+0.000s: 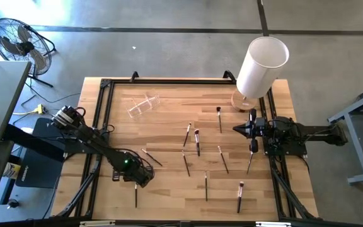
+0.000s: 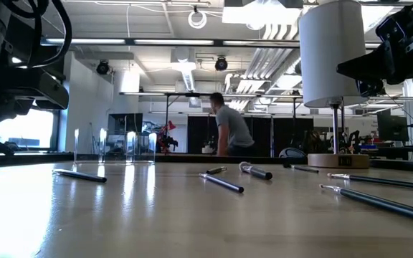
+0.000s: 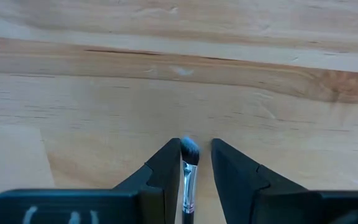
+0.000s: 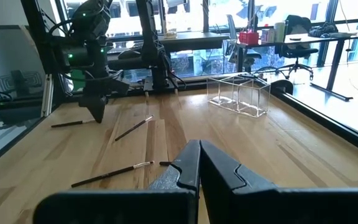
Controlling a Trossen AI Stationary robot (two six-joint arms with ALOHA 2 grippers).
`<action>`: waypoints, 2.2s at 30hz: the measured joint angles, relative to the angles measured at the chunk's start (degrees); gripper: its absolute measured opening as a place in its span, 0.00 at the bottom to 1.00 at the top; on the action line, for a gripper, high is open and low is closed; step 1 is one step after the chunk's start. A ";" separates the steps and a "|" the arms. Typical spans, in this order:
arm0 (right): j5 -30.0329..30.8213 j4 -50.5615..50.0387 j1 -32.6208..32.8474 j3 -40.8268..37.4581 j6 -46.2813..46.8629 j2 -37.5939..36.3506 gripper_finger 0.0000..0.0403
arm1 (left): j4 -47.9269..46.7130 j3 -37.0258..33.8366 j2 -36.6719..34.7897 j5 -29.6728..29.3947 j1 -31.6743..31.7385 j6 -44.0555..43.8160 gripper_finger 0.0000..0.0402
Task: Put items in baskets/containers
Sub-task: Put the eyeshadow brush into the transparent organizer
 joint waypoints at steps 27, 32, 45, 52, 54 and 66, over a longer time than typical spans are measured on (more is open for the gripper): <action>0.01 0.07 0.00 0.00 0.00 -0.02 0.01 | -15.65 21.67 -2.18 -28.71 5.96 26.10 0.00; 0.00 0.09 0.00 0.00 0.00 0.00 0.01 | -15.37 29.63 -2.14 -34.80 14.36 50.41 0.00; 0.00 0.02 0.00 0.00 0.00 0.00 0.01 | 8.58 32.55 -2.16 -21.83 38.59 113.03 0.00; 0.00 0.02 0.00 0.00 0.00 0.00 0.01 | 23.61 22.48 -4.89 -13.03 47.08 124.65 0.00; -0.02 0.02 0.00 0.00 0.00 0.00 0.01 | 29.24 18.56 -7.34 -11.27 49.18 126.00 0.00; 0.02 0.02 -0.01 0.00 0.00 0.00 0.01 | 56.21 -12.02 -31.60 -8.92 61.23 134.20 0.00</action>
